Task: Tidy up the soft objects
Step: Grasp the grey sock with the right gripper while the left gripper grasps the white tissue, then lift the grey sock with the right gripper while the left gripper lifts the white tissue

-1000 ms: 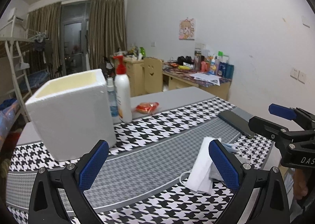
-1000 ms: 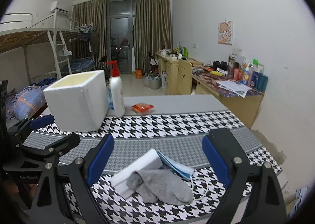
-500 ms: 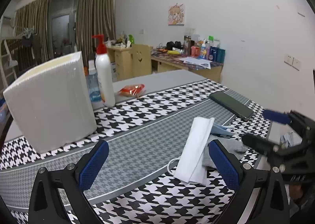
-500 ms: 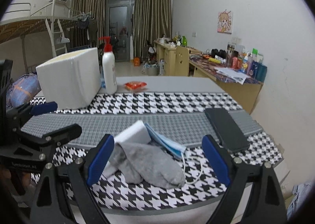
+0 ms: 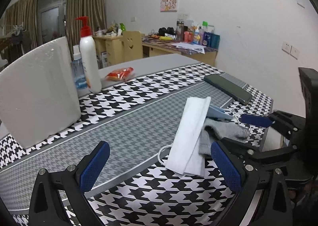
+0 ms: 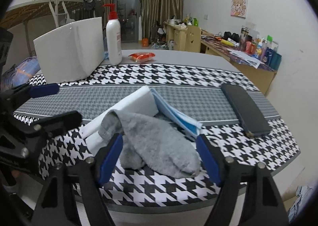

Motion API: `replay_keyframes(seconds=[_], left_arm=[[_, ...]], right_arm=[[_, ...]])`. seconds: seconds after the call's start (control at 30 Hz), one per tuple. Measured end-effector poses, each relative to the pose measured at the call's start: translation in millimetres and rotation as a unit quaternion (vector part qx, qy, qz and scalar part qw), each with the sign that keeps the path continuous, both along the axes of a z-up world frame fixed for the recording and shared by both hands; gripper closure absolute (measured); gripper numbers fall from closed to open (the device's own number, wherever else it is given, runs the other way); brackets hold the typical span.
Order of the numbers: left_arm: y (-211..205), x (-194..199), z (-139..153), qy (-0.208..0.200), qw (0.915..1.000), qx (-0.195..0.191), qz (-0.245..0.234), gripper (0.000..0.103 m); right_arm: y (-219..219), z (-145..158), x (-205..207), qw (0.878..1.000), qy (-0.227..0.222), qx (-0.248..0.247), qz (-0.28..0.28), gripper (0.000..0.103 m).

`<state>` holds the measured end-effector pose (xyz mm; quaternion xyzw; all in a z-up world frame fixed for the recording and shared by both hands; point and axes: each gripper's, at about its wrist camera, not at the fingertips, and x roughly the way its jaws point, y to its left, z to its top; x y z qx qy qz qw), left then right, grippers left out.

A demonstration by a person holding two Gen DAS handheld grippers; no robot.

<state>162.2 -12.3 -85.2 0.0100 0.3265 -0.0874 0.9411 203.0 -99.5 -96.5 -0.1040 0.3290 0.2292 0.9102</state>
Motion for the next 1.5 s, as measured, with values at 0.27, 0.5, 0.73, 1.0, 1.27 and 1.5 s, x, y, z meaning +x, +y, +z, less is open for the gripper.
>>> replay_keyframes(seconds=[0.27, 0.5, 0.73, 1.0, 1.27, 1.5], left_arm=[[-3, 2, -8, 0.021, 0.9997, -0.004, -0.008, 0.001], [-13, 5, -9, 0.028, 0.9994, 0.006, -0.018, 0.001], [-32, 6, -7, 0.013, 0.9987, 0.033, -0.036, 0.001], [-51, 12, -8, 0.01, 0.9969, 0.056, -0.055, 0.011], [-62, 28, -21, 0.045, 0.9943, 0.079, -0.057, 0.049], [-60, 31, -24, 0.057, 0.9938, 0.086, -0.041, 0.085]], right_arm=[[9, -17, 9, 0.999, 0.027, -0.012, 0.019, 0.043], [-1, -22, 14, 0.999, 0.044, 0.005, 0.006, 0.083], [-28, -2, 6, 0.997, 0.042, 0.068, 0.001, 0.087], [-53, 9, -3, 0.993, 0.044, 0.109, -0.001, 0.087], [-72, 9, -9, 0.99, 0.046, 0.129, -0.015, 0.087], [-77, 8, -11, 0.989, 0.051, 0.135, -0.017, 0.087]])
